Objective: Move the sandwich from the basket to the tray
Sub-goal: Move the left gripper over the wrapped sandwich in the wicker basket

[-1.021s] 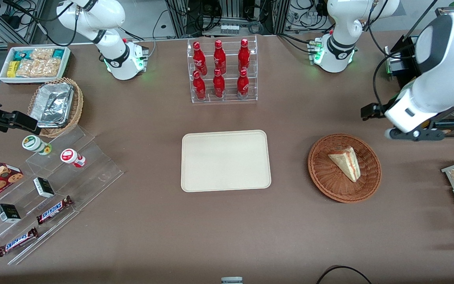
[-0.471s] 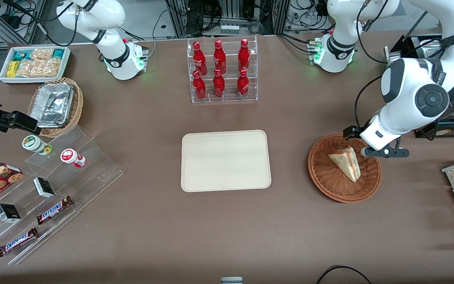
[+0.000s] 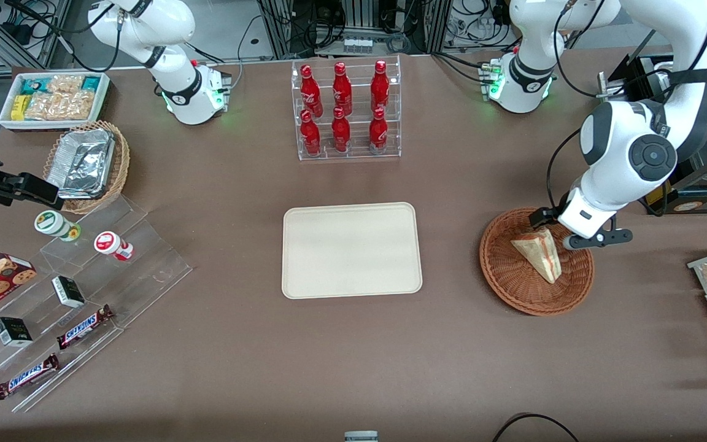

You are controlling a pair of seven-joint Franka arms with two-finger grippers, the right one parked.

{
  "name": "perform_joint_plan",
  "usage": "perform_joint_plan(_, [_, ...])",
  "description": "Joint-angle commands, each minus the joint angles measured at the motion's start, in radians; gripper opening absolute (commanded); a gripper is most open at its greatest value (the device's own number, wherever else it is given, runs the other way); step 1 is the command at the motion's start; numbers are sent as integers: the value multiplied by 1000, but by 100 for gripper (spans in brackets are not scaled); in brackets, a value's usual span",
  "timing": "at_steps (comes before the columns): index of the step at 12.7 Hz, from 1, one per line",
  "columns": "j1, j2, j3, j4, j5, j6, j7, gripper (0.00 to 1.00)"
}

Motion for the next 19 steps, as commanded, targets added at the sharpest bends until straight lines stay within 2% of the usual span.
perform_joint_plan(1, [-5,30,0,-6,5,64,-245,100])
perform_joint_plan(2, [-5,38,0,-4,5,83,-318,100])
perform_joint_plan(7, [-2,78,2,3,2,123,-459,100])
perform_joint_plan(19, [12,194,14,0,10,209,-464,100])
